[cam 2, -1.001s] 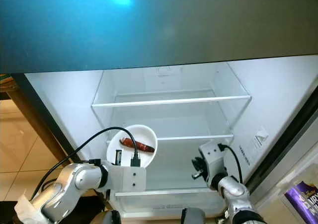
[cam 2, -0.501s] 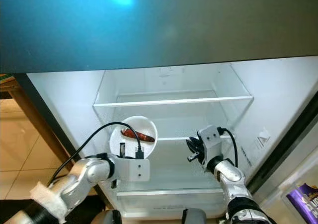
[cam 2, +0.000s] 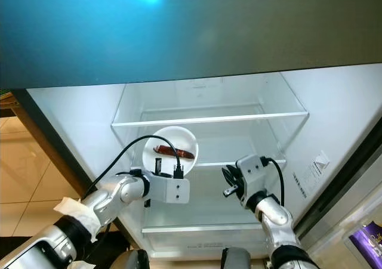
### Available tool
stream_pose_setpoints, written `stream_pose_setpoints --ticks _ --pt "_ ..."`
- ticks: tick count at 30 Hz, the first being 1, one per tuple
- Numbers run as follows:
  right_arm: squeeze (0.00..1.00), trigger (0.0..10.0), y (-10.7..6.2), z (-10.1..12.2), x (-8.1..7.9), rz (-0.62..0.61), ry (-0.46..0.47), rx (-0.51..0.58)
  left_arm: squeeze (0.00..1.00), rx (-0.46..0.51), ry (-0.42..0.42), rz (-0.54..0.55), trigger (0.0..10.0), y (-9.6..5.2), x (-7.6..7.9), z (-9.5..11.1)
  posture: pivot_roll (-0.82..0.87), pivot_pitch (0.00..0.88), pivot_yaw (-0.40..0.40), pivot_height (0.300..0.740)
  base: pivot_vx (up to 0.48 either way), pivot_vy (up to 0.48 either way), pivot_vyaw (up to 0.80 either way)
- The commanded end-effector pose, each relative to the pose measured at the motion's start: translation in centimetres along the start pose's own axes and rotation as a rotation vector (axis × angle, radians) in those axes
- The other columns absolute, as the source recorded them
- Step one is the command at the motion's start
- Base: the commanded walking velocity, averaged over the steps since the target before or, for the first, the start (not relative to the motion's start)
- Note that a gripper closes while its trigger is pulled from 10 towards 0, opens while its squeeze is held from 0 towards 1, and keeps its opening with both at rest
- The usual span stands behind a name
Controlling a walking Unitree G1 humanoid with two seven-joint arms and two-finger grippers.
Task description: Restocking fridge
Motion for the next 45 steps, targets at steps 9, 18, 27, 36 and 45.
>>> stream_pose_setpoints --ticks 9,18,27,36,45 --pt "0.00 10.0 -0.8 0.9 0.0 -0.017 -0.006 0.089 0.00 -0.046 -0.156 0.116 10.0 0.2 -3.6 -1.7 -0.11 0.121 0.115 0.567 0.000 0.000 0.00" --pt "0.00 10.0 -0.6 1.8 -0.2 -0.004 -0.012 0.126 0.00 -0.065 -0.333 0.136 10.0 0.3 -4.5 -2.7 -0.12 0.120 0.115 0.567 0.000 0.000 0.00" --pt "0.00 10.0 -0.5 2.4 -0.3 0.003 -0.021 0.146 0.00 -0.137 -0.405 0.140 10.0 0.1 -4.8 -4.1 -0.12 0.120 0.117 0.567 0.000 0.000 0.00" --pt "0.00 10.0 -0.6 4.6 -1.3 0.104 -0.027 0.248 0.00 -0.207 -0.477 0.180 10.0 -0.9 -5.7 -6.3 -0.13 0.123 0.120 0.567 0.000 0.000 0.00" --pt "0.00 10.0 -0.8 4.7 -2.7 0.199 -0.036 0.242 0.00 -0.221 -0.493 0.164 10.0 -1.0 -5.3 -6.7 -0.13 0.124 0.121 0.567 0.000 0.000 0.00"
Point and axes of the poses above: a point about 5 cm out from each wrist's last joint towards the gripper, its own y axis pointing out of the wrist towards the gripper, its own z axis along the axis of the wrist's last joint, x = y × z, the point moved 3 cm from there along y, pointing out of the wrist towards the gripper, and after that the axes turned 3 degrees about y, right-handed, at the moved point
